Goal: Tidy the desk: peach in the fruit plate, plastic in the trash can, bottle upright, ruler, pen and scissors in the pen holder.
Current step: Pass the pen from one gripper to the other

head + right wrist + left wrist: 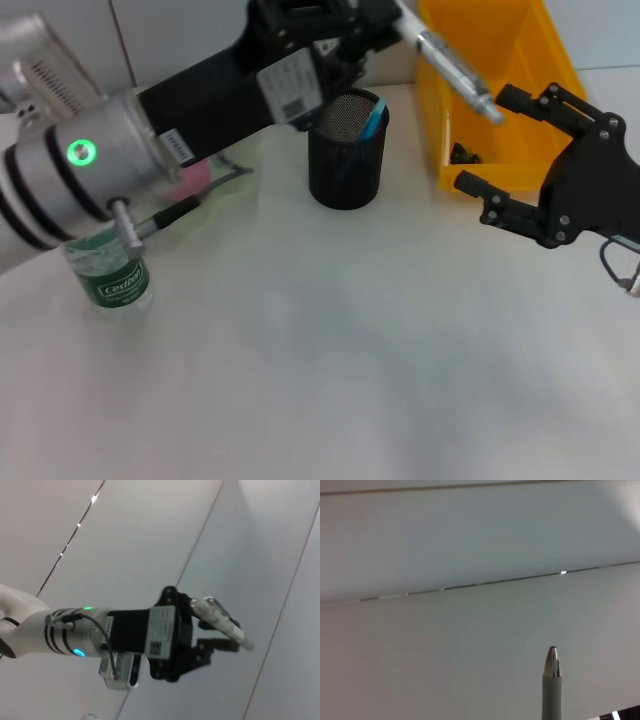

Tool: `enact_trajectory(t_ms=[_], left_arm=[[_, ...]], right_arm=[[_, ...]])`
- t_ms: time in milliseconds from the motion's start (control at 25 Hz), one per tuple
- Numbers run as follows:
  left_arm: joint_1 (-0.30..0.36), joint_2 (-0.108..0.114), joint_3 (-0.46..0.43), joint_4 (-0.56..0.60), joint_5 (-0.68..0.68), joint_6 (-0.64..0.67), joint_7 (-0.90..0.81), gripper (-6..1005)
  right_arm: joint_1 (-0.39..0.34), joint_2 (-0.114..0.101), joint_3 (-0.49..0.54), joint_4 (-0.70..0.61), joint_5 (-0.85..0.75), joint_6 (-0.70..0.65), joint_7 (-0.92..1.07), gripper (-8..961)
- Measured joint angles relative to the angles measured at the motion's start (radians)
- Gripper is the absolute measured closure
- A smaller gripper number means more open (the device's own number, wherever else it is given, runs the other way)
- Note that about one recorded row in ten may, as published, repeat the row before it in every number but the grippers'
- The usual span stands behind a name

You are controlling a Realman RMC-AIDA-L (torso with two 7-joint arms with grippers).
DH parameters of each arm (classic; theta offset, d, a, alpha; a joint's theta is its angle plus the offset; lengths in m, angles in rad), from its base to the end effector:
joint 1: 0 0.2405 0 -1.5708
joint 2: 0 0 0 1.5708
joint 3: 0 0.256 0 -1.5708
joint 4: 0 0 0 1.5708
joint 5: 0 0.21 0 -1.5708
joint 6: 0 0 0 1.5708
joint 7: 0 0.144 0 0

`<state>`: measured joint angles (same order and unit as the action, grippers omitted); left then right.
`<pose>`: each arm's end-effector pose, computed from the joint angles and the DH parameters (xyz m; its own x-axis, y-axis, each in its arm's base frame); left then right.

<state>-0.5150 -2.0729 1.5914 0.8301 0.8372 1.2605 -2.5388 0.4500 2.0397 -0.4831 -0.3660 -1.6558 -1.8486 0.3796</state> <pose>-0.1078 0.3451 -0.0263 -0.1175 0.9408 0.3179 0.5613 -0.2012 0.8028 0.2656 0.2898 0.0333 0.6475 0.5081 -0.5680 -0.0560 -0.7116 -0.7003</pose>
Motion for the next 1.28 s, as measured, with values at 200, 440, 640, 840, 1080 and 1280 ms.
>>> enact_trajectory(t_ms=[200,440,640,840,1080,1280], left_arm=[[-0.054,0.002,0.009,-0.045,0.008,-0.007,-0.046,865],[-0.066,0.007,0.001,-0.048,0.011,-0.010,-0.068,866],[-0.054,0.005,-0.010,-0.049,0.011,-0.017,-0.060,865],[-0.048,0.003,-0.016,-0.050,0.007,-0.024,-0.037,866],[-0.067,0.000,-0.017,-0.008,0.004,-0.009,0.170,866],[-0.069,-0.005,-0.005,-0.014,-0.063,-0.012,0.618,865]], right_arm=[[-0.011,0.018,0.001,0.033,0.032,-0.008,-0.096,189],[-0.025,0.026,0.002,0.096,0.078,-0.036,-0.222,189],[-0.029,0.027,-0.001,0.149,0.143,-0.045,-0.249,189],[-0.022,0.034,0.000,0.175,0.157,-0.050,-0.284,189],[-0.027,0.030,0.009,0.175,0.157,-0.021,-0.190,189],[-0.050,0.026,0.003,0.104,0.141,0.020,0.090,189]])
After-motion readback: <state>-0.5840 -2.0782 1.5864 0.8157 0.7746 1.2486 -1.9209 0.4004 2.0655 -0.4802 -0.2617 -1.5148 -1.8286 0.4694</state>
